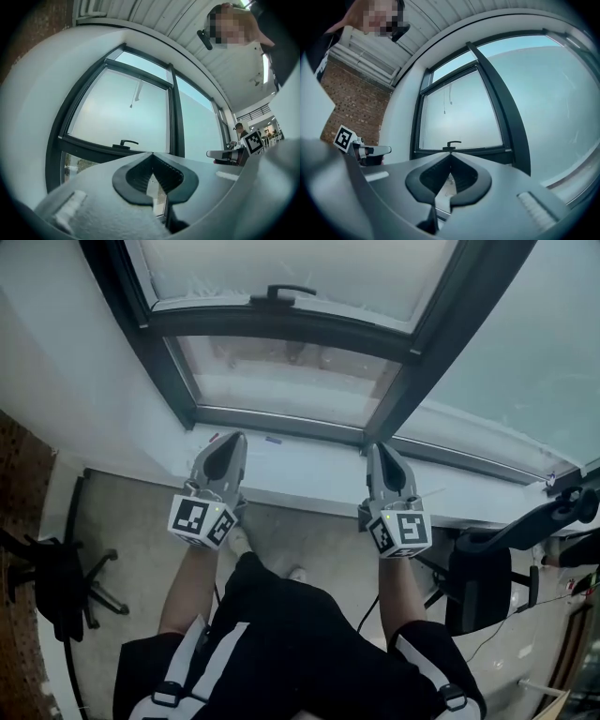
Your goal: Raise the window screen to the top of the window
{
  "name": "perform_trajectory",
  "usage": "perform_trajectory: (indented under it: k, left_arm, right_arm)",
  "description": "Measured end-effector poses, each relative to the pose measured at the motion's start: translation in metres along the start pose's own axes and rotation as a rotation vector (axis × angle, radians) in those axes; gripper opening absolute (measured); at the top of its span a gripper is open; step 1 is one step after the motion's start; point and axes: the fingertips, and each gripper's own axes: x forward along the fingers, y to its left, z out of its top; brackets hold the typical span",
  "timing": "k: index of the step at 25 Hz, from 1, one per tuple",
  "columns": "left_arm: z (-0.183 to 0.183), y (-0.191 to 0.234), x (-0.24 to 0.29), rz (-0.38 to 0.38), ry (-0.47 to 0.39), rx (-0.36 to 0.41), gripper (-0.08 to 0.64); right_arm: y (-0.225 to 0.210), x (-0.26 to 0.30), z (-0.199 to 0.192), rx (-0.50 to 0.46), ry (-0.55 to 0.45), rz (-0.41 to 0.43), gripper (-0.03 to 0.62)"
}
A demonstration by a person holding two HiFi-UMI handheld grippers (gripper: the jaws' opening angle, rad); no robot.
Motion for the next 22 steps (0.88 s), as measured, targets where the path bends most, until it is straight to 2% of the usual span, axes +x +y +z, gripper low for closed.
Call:
perform_trajectory:
  k: [2, 6, 9, 14, 22]
  left_arm:
    - [0.006, -0.003, -0.012, -0.004, 0.011, 0.025, 0.006]
    - [0.013, 0.007, -0.032, 0.015, 0.001, 0.03, 0.005]
    - [0.017, 0.013, -0.044, 0.001, -0.003, 0.094, 0.006]
    - [0.025, 0.036, -0.06, -0.006, -0.037, 0.002, 0.006]
    - [0.032, 0.064, -0.069, 0.0, -0.06, -0.033, 0.005]
  right_arm:
    - [0.003, -0.006, 0.0, 0.029, -0.014, 0.001, 0.006]
    - [0.018, -0.016, 0.008, 0.033, -0.072, -0.003, 0.006]
    - [0.024, -0.022, 0.005, 0.028, -0.057, -0.033, 0.005]
    - [0.038, -0.029, -0.008, 0.01, -0.034, -0.09, 0.005]
    - [0.047, -0.041, -0.006, 0.003, -0.044, -0.158, 0.005]
